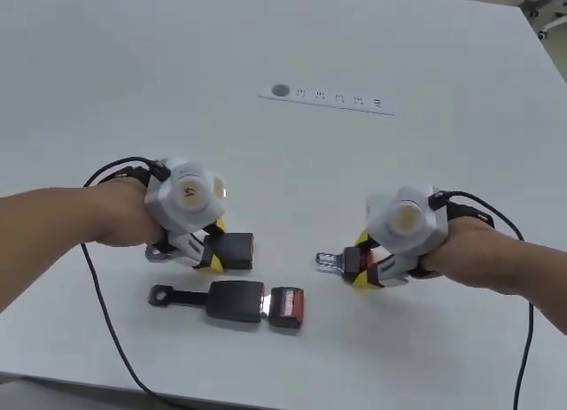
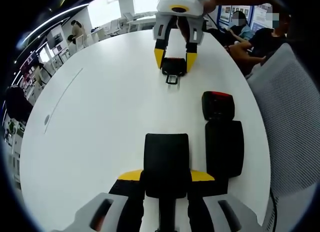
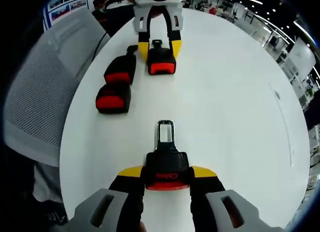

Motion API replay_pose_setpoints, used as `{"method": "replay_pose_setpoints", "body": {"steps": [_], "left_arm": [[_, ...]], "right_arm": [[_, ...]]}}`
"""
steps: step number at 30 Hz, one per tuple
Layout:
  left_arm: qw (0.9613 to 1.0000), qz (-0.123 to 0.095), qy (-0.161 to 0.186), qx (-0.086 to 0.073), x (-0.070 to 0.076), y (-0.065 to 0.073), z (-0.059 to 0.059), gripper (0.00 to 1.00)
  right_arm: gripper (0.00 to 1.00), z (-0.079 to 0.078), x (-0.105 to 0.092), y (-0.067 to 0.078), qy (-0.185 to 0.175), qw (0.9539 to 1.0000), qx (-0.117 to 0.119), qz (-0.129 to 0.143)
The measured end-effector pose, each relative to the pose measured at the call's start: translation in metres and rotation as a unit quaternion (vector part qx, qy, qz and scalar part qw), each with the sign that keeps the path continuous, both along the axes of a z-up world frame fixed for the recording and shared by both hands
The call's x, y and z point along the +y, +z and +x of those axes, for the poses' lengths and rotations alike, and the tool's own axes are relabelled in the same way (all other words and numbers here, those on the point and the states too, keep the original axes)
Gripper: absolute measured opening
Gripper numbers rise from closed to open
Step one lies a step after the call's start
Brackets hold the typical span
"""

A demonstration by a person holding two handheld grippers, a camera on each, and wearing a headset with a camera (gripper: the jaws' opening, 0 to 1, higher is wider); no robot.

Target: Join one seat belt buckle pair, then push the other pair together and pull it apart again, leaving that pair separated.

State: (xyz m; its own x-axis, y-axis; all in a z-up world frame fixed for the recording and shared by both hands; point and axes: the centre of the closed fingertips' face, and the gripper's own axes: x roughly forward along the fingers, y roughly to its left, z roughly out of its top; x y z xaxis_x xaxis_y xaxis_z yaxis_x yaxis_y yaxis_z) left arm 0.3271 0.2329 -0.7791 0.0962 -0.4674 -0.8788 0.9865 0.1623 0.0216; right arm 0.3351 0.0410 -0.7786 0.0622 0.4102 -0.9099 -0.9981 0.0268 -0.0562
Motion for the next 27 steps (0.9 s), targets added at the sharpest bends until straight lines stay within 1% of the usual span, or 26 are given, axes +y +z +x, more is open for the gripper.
{"method": "replay_pose_setpoints", "body": {"steps": [1, 2, 3, 4, 5, 6, 8, 10, 11, 13, 15, 16, 17, 18, 19, 21, 22, 25, 27], "left_arm": [[1.0, 0.0, 0.0, 0.0, 0.0, 0.0, 0.0, 0.33], [1.0, -0.001, 0.0, 0.0, -0.002, 0.003, -0.003, 0.33], [1.0, -0.001, 0.0, 0.0, -0.002, 0.004, -0.003, 0.33], [1.0, 0.0, 0.001, 0.001, -0.001, 0.001, -0.001, 0.33], [1.0, 0.0, 0.001, 0.0, 0.0, 0.0, -0.001, 0.34], [1.0, -0.001, 0.001, 0.0, -0.003, 0.004, -0.003, 0.34], [1.0, -0.002, 0.0, -0.001, -0.001, 0.002, -0.001, 0.34], [1.0, -0.002, -0.001, 0.001, 0.0, 0.001, 0.0, 0.34], [1.0, -0.002, 0.0, 0.003, -0.001, 0.001, -0.001, 0.34], [1.0, -0.002, -0.001, 0.004, -0.002, 0.002, -0.002, 0.34], [1.0, 0.0, -0.002, 0.001, -0.003, 0.003, -0.001, 0.36], [1.0, 0.0, 0.001, -0.001, -0.005, 0.007, -0.003, 0.37], [1.0, -0.002, 0.005, 0.0, -0.005, 0.007, -0.002, 0.38], [0.9998, -0.004, 0.018, 0.006, -0.003, 0.006, -0.001, 0.39], [0.9998, -0.003, 0.018, 0.005, -0.003, 0.005, 0.0, 0.39], [0.9999, -0.003, 0.01, 0.001, -0.003, 0.004, 0.002, 0.4], [0.9999, -0.004, 0.01, 0.001, -0.003, 0.003, 0.002, 0.41], [0.9999, -0.004, 0.01, -0.005, -0.002, 0.005, 0.003, 0.47], [0.9998, -0.006, 0.015, -0.007, 0.001, 0.006, 0.004, 0.49]], "right_arm": [[0.32, 0.001, -0.001, -0.002, -0.001, 1.0, 0.002, 0.0], [0.32, 0.001, -0.002, -0.002, -0.005, 1.0, 0.005, 0.001], [0.32, -0.001, -0.004, -0.003, -0.014, 0.9999, 0.01, 0.001], [0.33, -0.001, -0.004, -0.003, -0.021, 0.9997, 0.015, 0.001], [0.33, -0.002, -0.004, -0.002, -0.019, 0.9997, 0.015, 0.002], [0.33, -0.002, -0.003, 0.0, -0.021, 0.9997, 0.016, 0.002], [0.33, -0.002, -0.002, 0.001, -0.021, 0.9996, 0.017, 0.004], [0.33, -0.001, -0.001, 0.0, -0.021, 0.9996, 0.017, 0.006], [0.33, -0.004, -0.001, -0.001, -0.021, 0.9996, 0.017, 0.007], [0.33, -0.003, -0.002, -0.002, -0.022, 0.9996, 0.018, 0.008], [0.33, -0.001, -0.002, -0.001, -0.025, 0.9995, 0.019, 0.01], [0.33, -0.002, -0.002, 0.001, -0.028, 0.9993, 0.02, 0.011], [0.34, -0.003, -0.002, 0.003, -0.029, 0.9994, 0.018, 0.011], [0.34, -0.002, -0.002, 0.001, -0.031, 0.9993, 0.016, 0.013], [0.35, 0.0, -0.003, -0.002, -0.033, 0.9992, 0.015, 0.015], [0.35, -0.001, -0.003, 0.002, -0.037, 0.9991, 0.011, 0.02], [0.37, -0.001, -0.003, 0.0, -0.038, 0.999, 0.012, 0.019], [0.41, 0.001, -0.005, 0.0, -0.043, 0.9988, 0.008, 0.021], [0.42, -0.001, -0.002, 0.009, -0.052, 0.9981, 0.003, 0.032]]}}
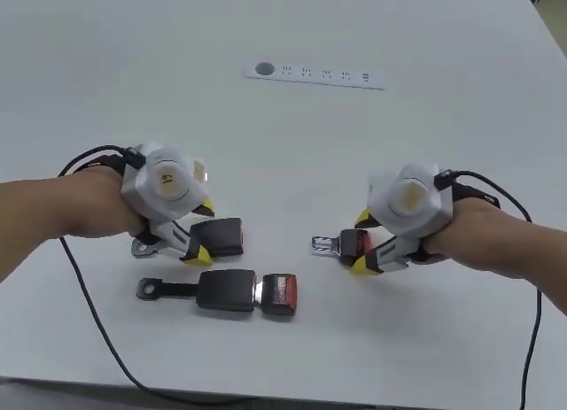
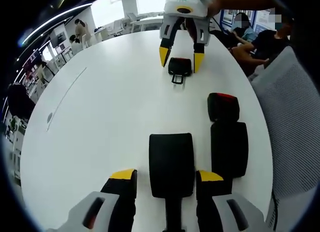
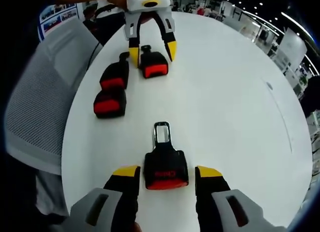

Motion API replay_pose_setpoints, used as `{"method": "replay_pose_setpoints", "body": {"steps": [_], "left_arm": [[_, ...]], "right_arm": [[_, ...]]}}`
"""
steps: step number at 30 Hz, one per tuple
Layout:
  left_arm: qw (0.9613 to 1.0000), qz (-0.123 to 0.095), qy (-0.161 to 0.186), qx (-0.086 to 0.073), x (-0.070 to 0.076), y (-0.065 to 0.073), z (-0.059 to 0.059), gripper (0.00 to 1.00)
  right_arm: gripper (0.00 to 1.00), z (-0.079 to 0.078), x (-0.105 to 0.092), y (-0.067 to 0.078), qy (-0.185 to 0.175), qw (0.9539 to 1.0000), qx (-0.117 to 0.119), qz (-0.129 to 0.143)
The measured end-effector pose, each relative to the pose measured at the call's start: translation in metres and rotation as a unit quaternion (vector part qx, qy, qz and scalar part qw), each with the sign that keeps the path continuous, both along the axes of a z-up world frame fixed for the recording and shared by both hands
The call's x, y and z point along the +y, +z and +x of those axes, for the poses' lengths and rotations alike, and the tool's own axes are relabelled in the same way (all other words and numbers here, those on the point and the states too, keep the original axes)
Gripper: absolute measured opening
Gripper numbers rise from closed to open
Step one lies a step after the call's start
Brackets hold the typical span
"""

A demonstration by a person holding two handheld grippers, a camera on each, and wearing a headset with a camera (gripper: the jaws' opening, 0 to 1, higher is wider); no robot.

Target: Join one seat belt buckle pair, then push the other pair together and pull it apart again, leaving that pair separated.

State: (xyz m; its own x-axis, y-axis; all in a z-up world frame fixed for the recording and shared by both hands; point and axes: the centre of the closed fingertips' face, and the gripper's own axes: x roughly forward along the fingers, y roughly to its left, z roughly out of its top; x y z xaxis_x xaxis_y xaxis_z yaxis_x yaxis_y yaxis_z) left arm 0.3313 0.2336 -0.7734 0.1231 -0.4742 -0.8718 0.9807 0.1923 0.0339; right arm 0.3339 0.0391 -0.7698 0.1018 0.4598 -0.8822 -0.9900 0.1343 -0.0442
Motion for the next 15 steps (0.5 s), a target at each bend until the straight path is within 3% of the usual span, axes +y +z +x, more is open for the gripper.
{"method": "replay_pose_setpoints", "body": {"steps": [3, 4, 5, 8, 10, 13, 15], "left_arm": [[0.9992, -0.03, 0.024, -0.012, 0.003, 0.009, 0.01, 0.49], [0.9988, -0.035, 0.032, -0.016, 0.003, 0.014, 0.011, 0.51], [0.9976, -0.045, 0.046, -0.024, 0.002, 0.025, 0.011, 0.52], [0.9937, -0.07, 0.083, -0.03, 0.007, 0.038, 0.014, 0.56], [0.993, -0.073, 0.086, -0.036, 0.01, 0.044, 0.009, 0.6], [0.9878, -0.087, 0.113, -0.063, 0.012, 0.058, 0.003, 0.69], [0.9855, -0.094, 0.123, -0.069, 0.02, 0.06, -0.001, 0.73]], "right_arm": [[0.47, 0.006, 0.002, 0.007, -0.02, 0.9995, -0.012, 0.02], [0.52, 0.014, 0.001, 0.013, -0.044, 0.998, -0.035, 0.029], [0.59, 0.016, 0.0, 0.017, -0.055, 0.997, -0.044, 0.033], [0.61, 0.005, 0.009, 0.034, -0.071, 0.9944, -0.039, 0.068], [0.61, -0.002, 0.01, 0.035, -0.07, 0.9941, -0.044, 0.07], [0.62, -0.012, 0.015, 0.041, -0.081, 0.9919, -0.045, 0.087], [0.63, -0.019, 0.018, 0.047, -0.088, 0.9903, -0.05, 0.095]]}}
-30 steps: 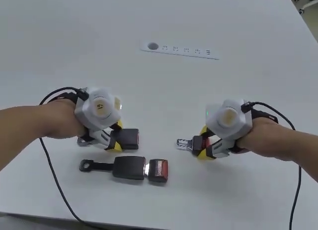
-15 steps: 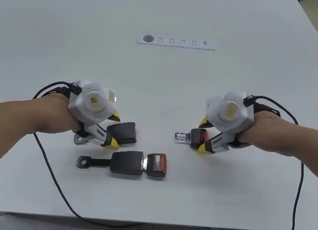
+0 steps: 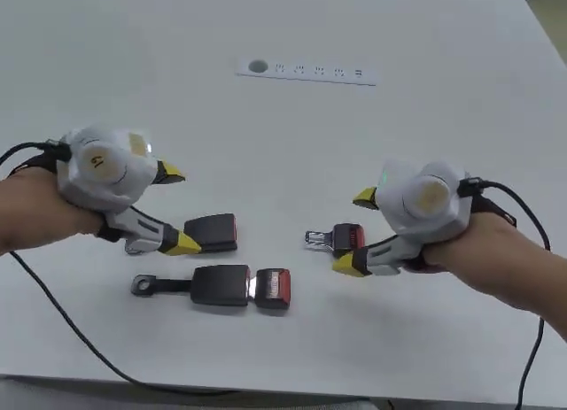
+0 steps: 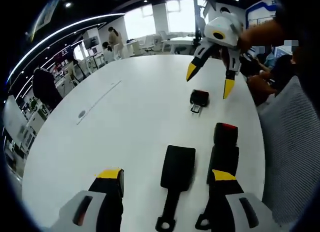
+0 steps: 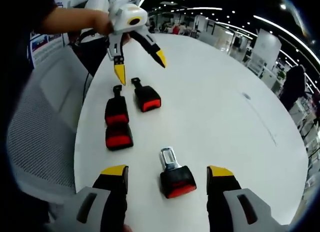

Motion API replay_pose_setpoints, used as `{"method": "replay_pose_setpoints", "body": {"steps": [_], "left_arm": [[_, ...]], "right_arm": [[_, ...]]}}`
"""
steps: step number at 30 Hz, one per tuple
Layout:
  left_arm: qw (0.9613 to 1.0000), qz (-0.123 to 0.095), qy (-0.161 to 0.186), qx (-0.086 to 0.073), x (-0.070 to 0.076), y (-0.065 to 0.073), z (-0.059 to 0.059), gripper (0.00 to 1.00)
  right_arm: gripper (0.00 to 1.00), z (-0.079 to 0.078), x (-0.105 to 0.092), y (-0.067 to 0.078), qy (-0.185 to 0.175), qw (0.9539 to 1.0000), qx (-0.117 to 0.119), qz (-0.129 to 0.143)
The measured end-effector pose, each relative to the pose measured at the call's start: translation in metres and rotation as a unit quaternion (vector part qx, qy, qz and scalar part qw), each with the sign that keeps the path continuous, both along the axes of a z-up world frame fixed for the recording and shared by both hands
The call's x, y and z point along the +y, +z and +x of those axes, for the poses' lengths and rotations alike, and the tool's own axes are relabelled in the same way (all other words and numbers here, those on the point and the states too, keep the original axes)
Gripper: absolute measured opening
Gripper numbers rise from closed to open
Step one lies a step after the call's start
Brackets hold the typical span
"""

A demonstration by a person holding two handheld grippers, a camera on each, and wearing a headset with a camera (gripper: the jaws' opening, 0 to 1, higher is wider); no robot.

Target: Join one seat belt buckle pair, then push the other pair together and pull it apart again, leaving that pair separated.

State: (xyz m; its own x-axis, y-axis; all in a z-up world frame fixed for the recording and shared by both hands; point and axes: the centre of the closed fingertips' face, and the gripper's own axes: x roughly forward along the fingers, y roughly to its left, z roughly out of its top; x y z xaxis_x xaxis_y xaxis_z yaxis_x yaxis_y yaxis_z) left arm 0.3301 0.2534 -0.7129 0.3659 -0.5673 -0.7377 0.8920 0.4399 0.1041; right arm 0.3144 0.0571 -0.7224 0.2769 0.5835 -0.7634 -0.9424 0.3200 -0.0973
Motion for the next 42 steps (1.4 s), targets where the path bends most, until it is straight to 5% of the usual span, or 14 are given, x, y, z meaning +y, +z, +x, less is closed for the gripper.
{"method": "replay_pose_setpoints", "body": {"steps": [5, 12, 14, 15, 24, 30, 36, 42], "left_arm": [[0.9978, 0.005, 0.058, -0.031, 0.018, 0.008, -0.012, 0.84], [0.9954, -0.007, 0.093, -0.021, 0.031, 0.003, -0.042, 0.95], [0.9947, -0.008, 0.099, -0.026, 0.032, 0.006, -0.052, 0.95], [0.9942, -0.002, 0.1, -0.04, 0.035, 0.008, -0.054, 0.95], [0.9918, -0.004, 0.122, -0.038, 0.047, 0.013, -0.075, 1.0], [0.9836, -0.014, 0.179, -0.016, 0.071, 0.005, -0.075, 1.0], [0.9817, -0.011, 0.19, -0.008, 0.071, 0.003, -0.084, 1.0], [0.98, -0.016, 0.199, -0.001, 0.077, -0.002, -0.095, 1.0]], "right_arm": [[0.64, -0.014, 0.003, 0.014, -0.046, 0.9984, -0.024, 0.022], [0.73, -0.032, 0.002, 0.021, -0.088, 0.9947, -0.017, 0.05], [0.77, -0.037, 0.001, 0.021, -0.097, 0.9938, -0.013, 0.053], [0.79, -0.04, 0.0, 0.018, -0.098, 0.9938, -0.014, 0.051], [0.99, -0.05, -0.016, 0.015, -0.145, 0.9869, -0.009, 0.071], [0.99, -0.057, -0.02, 0.013, -0.152, 0.9848, -0.016, 0.082], [0.99, -0.067, -0.02, 0.015, -0.153, 0.9847, -0.01, 0.083], [0.99, -0.066, -0.019, 0.021, -0.182, 0.9769, 0.002, 0.112]]}}
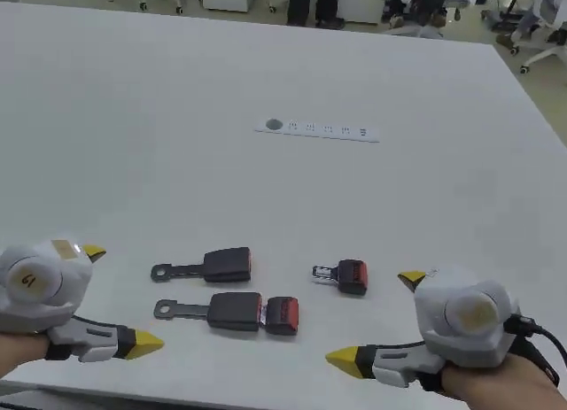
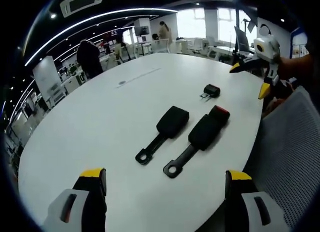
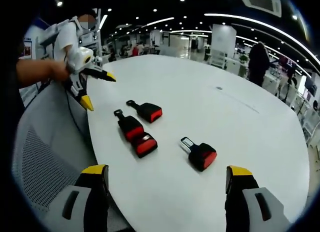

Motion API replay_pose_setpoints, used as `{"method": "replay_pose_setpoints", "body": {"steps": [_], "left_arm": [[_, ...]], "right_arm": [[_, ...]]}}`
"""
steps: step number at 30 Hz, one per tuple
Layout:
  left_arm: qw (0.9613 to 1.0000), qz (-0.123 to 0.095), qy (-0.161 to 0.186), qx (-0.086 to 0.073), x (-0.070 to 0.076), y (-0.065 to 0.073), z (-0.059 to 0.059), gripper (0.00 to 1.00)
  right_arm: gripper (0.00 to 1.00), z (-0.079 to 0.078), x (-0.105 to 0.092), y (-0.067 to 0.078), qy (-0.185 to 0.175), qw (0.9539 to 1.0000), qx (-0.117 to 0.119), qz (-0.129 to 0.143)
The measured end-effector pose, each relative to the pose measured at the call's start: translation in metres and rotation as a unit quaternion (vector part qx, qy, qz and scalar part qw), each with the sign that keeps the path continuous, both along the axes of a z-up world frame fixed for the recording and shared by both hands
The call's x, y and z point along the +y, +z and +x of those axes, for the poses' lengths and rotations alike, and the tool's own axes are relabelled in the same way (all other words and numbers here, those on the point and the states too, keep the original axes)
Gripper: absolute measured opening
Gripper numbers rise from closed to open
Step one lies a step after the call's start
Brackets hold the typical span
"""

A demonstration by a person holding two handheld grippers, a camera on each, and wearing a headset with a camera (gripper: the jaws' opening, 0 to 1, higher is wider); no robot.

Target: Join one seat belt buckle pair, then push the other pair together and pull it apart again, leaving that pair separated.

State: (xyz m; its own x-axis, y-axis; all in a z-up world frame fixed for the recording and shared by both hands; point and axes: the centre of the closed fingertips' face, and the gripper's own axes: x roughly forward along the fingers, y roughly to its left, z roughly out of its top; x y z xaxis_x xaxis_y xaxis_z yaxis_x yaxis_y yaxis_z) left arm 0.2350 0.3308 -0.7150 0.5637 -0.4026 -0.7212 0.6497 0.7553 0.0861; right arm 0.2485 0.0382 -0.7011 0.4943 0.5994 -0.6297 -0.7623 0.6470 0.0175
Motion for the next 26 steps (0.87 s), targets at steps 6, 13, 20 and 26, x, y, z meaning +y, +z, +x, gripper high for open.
{"method": "replay_pose_setpoints", "body": {"steps": [6, 13, 20, 26], "left_arm": [[0.9999, -0.007, 0.011, -0.011, 0.004, 0.007, -0.004, 1.0], [0.9993, -0.014, 0.019, -0.031, 0.002, 0.018, 0.002, 1.0], [0.9992, -0.02, 0.024, -0.025, 0.001, 0.02, -0.002, 1.0], [0.9997, -0.014, 0.022, -0.005, 0.006, 0.014, -0.007, 1.0]], "right_arm": [[0.99, -0.006, 0.011, 0.011, -0.001, 1.0, -0.005, 0.007], [0.99, -0.003, 0.013, 0.006, 0.002, 0.9999, -0.009, 0.004], [0.99, -0.011, 0.015, 0.007, 0.002, 1.0, -0.004, 0.004], [0.99, -0.015, 0.021, -0.002, 0.017, 0.9998, -0.01, -0.007]]}}
